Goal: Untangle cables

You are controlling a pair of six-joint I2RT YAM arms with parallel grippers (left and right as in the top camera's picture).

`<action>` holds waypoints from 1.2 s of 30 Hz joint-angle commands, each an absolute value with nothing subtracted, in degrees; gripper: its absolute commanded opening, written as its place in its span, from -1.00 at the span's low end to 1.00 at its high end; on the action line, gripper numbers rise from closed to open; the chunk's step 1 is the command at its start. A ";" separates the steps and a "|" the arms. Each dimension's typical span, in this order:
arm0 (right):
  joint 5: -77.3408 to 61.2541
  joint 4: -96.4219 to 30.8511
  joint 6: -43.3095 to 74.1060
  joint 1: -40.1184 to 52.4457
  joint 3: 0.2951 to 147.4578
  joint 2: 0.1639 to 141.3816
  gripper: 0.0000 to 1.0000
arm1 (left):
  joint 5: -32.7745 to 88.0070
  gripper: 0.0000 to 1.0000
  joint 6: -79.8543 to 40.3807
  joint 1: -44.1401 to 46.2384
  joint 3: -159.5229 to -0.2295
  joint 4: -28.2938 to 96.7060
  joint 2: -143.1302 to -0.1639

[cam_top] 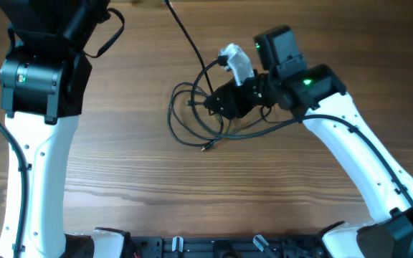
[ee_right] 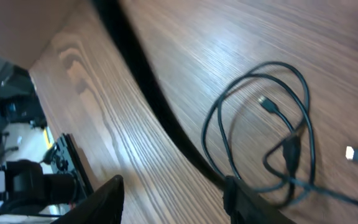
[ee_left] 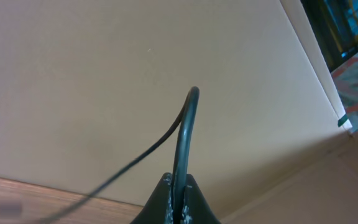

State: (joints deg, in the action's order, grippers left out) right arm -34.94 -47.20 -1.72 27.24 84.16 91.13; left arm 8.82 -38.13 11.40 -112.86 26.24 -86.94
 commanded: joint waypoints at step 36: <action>-19.59 -44.91 10.44 26.76 85.45 76.69 -0.91 | 29.71 -0.92 -21.39 10.74 -113.47 53.08 -87.90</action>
State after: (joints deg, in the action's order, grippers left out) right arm -16.49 -48.10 12.25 26.68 85.23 78.87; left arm 17.23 -30.06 10.50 -112.46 50.48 -87.11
